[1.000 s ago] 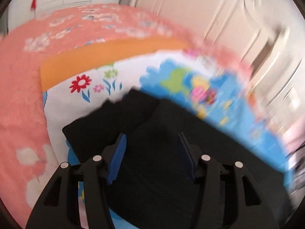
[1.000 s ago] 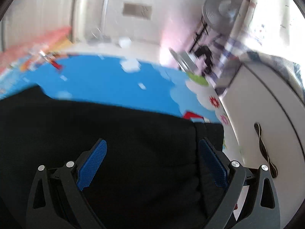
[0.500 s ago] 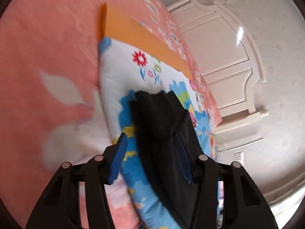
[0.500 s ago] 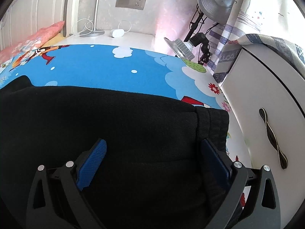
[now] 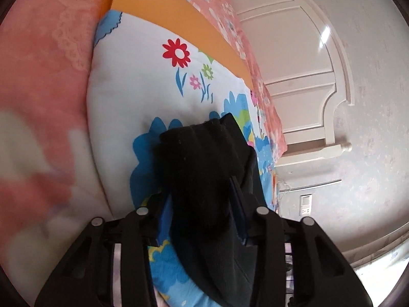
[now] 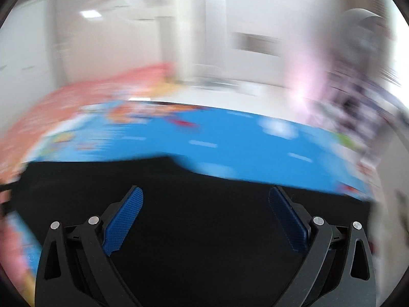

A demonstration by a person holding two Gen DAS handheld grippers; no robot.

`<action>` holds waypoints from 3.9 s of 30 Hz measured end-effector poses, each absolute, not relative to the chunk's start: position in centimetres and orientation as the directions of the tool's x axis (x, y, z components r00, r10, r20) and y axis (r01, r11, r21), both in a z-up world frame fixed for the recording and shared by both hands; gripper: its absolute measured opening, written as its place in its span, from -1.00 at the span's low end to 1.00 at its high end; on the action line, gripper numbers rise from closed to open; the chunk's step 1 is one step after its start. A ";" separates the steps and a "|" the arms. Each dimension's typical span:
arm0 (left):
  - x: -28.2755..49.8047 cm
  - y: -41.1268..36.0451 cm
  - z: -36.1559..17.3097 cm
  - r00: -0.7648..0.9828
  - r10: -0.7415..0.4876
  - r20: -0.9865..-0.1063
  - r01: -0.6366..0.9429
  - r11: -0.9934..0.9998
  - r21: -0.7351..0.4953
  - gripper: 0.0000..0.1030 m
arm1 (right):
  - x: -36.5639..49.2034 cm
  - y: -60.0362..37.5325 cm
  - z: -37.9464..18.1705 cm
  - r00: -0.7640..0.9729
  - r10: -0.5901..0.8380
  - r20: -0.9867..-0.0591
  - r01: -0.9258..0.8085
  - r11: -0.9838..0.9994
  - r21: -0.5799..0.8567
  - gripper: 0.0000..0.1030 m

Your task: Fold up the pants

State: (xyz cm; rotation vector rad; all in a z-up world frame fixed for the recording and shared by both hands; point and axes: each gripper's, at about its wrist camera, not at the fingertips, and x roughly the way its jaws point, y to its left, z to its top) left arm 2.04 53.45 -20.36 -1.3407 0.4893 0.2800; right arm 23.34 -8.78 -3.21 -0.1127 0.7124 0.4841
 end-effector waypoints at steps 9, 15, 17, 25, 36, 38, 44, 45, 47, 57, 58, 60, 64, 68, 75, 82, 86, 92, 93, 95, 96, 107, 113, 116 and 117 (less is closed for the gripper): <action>1.3 53.6 -22.0 0.895 -0.083 -0.438 -0.420 0.174 -0.891 -0.50 | 25.8 14.0 -8.5 0.406 0.449 -0.796 -0.667 0.741 0.078 0.59; 1.2 53.7 -22.1 0.897 -0.103 -0.430 -0.407 0.186 -0.894 -0.49 | 27.7 16.4 -12.9 0.465 0.276 -0.842 -0.615 0.785 -0.082 0.89; 1.5 53.8 -22.0 0.895 -0.111 -0.432 -0.407 0.194 -0.893 -0.53 | 27.8 15.8 -12.4 0.459 0.284 -0.842 -0.613 0.787 -0.069 0.89; 2.5 50.8 -14.5 0.834 0.034 -0.551 -0.516 0.405 -0.755 -0.79 | 25.5 5.1 -9.1 0.450 0.397 -0.800 -0.522 0.844 0.124 0.89; 11.2 28.2 -0.7 0.743 0.409 -0.530 -0.438 0.895 0.078 -0.78 | 26.9 -4.5 -8.8 0.356 0.524 -0.773 -0.381 0.837 0.392 0.89; 12.4 22.8 -1.9 0.756 0.433 -0.491 -0.359 0.901 0.242 -0.78 | 26.5 -4.3 -8.8 0.411 0.458 -0.788 -0.390 0.870 0.302 0.89; 12.9 13.0 -11.0 0.755 0.407 -0.515 -0.088 0.840 0.536 -0.78 | 26.3 -3.8 -11.4 0.464 0.301 -0.833 -0.371 0.920 0.125 0.89; 13.0 12.5 -12.0 0.744 0.410 -0.528 -0.069 0.833 0.549 -0.78 | 26.5 -3.9 -11.9 0.453 0.307 -0.837 -0.371 0.919 0.136 0.89; 12.7 12.2 -13.4 0.740 0.429 -0.518 -0.068 0.814 0.577 -0.78 | 26.5 -4.1 -12.4 0.451 0.306 -0.838 -0.366 0.920 0.139 0.89; 12.5 12.9 -13.6 0.748 0.421 -0.513 -0.089 0.830 0.551 -0.77 | 26.2 -3.5 -12.6 0.474 0.280 -0.835 -0.375 0.922 0.096 0.90; 12.4 12.8 -13.6 0.749 0.421 -0.512 -0.090 0.829 0.551 -0.76 | 26.2 -3.4 -12.7 0.477 0.275 -0.835 -0.377 0.922 0.089 0.90; 12.4 12.7 -13.8 0.750 0.426 -0.505 -0.091 0.824 0.559 -0.76 | 26.2 -3.3 -12.7 0.479 0.271 -0.835 -0.378 0.922 0.083 0.90; 12.4 12.1 -14.4 0.758 0.433 -0.488 -0.088 0.809 0.581 -0.53 | 26.3 -3.9 -12.3 0.450 0.308 -0.838 -0.379 0.916 0.133 0.90; 12.6 11.3 -15.5 0.761 0.458 -0.460 -0.072 0.764 0.641 -0.51 | 27.3 -5.7 -11.0 0.323 0.530 -0.784 -0.358 0.835 0.417 0.90; 12.2 12.1 -13.8 0.781 0.448 -0.436 -0.127 0.797 0.591 -0.76 | 28.7 -3.7 -9.6 0.076 0.741 -0.667 -0.332 0.650 0.684 0.90; 11.3 12.1 -11.8 0.807 0.442 -0.393 -0.156 0.800 0.580 -0.77 | 29.2 7.4 -10.4 -0.195 0.740 -0.644 -0.395 0.541 0.742 0.90; 10.9 11.5 -11.6 0.821 0.429 -0.377 -0.141 0.792 0.594 -0.77 | 30.1 10.7 -11.4 -0.232 0.735 -0.637 -0.400 0.525 0.751 0.38; 10.7 8.3 -12.0 0.859 0.384 -0.338 -0.073 0.745 0.663 -0.78 | 30.5 6.5 -9.2 -0.134 0.728 -0.673 -0.484 0.544 0.685 -0.46; 10.8 7.4 -12.0 0.871 0.366 -0.328 -0.060 0.742 0.668 -0.78 | 30.5 5.3 -8.9 -0.113 0.729 -0.675 -0.489 0.551 0.677 -0.47; 11.0 5.5 -12.1 0.889 0.333 -0.314 -0.030 0.728 0.685 -0.78 | 30.9 2.7 -8.8 -0.077 0.718 -0.692 -0.488 0.578 0.654 -0.47; 11.3 4.2 -12.4 0.898 0.310 -0.312 -0.009 0.722 0.691 -0.78 | 31.1 1.2 -9.0 -0.052 0.701 -0.711 -0.483 0.606 0.632 -0.47; 13.1 -1.6 -14.5 0.901 0.201 -0.385 0.133 0.715 0.686 -0.78 | 32.1 -4.9 -13.0 -0.002 0.691 -0.723 -0.427 0.653 0.625 -0.49; 13.6 0.3 -13.3 0.862 0.103 -0.496 0.202 0.828 0.523 -0.31 | 31.2 -4.7 -13.0 0.086 0.655 -0.751 -0.500 0.680 0.536 -0.60; 11.9 3.3 -10.3 0.853 0.016 -0.521 0.177 0.931 0.319 -0.18 | 30.6 -4.5 -12.3 0.142 0.605 -0.784 -0.520 0.719 0.460 -0.56; 10.9 5.3 -9.2 0.856 -0.003 -0.516 0.140 0.964 0.227 -0.13 | 30.5 -4.6 -11.9 0.150 0.593 -0.791 -0.515 0.730 0.450 -0.55</action>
